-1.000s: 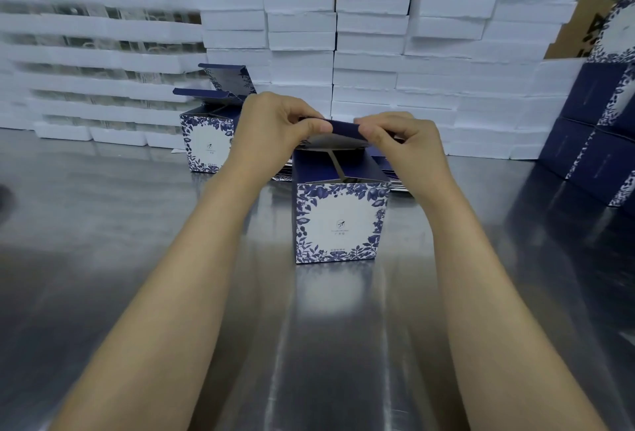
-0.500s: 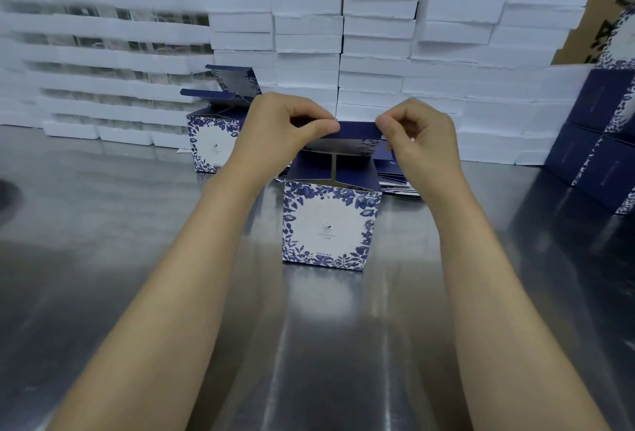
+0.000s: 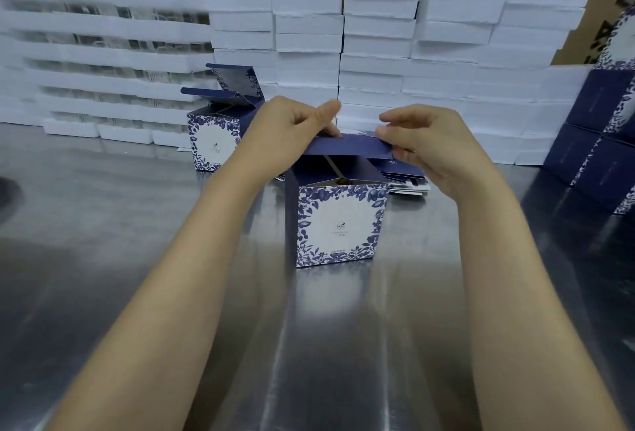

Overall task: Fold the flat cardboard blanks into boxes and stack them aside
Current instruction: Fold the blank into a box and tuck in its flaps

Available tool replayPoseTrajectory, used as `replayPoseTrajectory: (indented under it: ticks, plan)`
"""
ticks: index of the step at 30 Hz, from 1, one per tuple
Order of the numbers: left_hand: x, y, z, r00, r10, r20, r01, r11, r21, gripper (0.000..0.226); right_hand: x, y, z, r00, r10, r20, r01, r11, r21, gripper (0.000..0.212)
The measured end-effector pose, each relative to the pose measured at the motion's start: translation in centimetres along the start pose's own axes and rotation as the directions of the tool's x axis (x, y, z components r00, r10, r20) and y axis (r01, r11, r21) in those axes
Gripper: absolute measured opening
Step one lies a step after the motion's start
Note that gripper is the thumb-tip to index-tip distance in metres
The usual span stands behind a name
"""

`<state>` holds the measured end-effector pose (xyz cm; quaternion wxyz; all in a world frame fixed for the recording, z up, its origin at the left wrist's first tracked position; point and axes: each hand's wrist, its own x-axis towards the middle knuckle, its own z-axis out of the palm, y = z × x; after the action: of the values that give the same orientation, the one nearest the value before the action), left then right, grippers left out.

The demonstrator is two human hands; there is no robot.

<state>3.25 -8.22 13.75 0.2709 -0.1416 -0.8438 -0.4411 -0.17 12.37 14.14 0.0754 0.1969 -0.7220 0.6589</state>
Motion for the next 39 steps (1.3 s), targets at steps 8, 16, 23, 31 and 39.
replayPoseTrajectory:
  ticks: [8, 16, 23, 31, 39]
  plan:
    - [0.0, -2.2, 1.3, 0.86, -0.213, 0.464, -0.008, 0.903, 0.429, 0.053, 0.3, 1.0, -1.2, 0.983, -0.061, -0.171, 0.005, 0.951, -0.309, 0.01]
    - [0.4, -3.1, 0.4, 0.841, -0.182, 0.509, 0.006, 0.944, 0.329, 0.045, 1.3, 4.4, 0.4, 0.988, 0.15, -0.04, -0.149, 0.841, -0.52, 0.035]
    - [0.4, -3.3, 2.1, 0.84, -0.422, 0.343, 0.351, 0.902, 0.249, 0.053, 1.5, 3.9, 2.0, 0.978, 0.192, -0.078, -0.204, 0.831, -0.518, 0.029]
    - [0.8, -3.8, 2.5, 0.745, -0.615, 0.258, 0.659, 0.738, -0.143, 0.036, 0.2, 2.9, 0.7, 0.911, 0.382, 0.152, -0.36, 0.92, -0.155, 0.005]
    - [0.5, -3.4, 2.5, 0.758, -0.62, 0.201, 0.647, 0.752, -0.122, 0.042, 0.8, 3.9, 1.5, 0.879, 0.448, 0.162, -0.428, 0.892, -0.144, 0.023]
